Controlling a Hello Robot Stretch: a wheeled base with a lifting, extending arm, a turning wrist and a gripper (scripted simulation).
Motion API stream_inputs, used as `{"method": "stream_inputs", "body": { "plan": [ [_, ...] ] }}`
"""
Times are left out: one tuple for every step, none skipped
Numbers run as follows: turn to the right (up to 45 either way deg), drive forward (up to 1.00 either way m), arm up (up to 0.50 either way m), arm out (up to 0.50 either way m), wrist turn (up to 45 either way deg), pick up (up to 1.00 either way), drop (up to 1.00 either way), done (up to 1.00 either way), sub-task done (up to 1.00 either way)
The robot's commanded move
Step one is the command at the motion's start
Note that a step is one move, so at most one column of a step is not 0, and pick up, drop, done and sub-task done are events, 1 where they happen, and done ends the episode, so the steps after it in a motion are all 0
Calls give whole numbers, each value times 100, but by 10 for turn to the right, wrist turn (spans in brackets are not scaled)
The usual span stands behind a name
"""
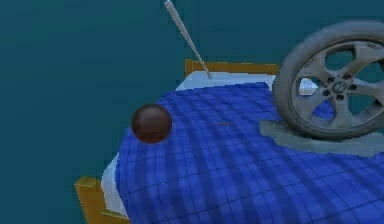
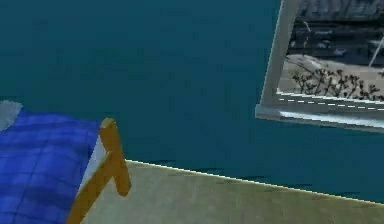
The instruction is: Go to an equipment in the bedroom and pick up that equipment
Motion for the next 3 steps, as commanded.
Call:
{"method": "stream_inputs", "body": {
  "plan": [
    [-90,0,0,0,0,0,0,0,0],
    [0,10,0,0,0,0,0,0,0],
    [-450,0,0,0,0,0,0,0,0]
  ]
}}
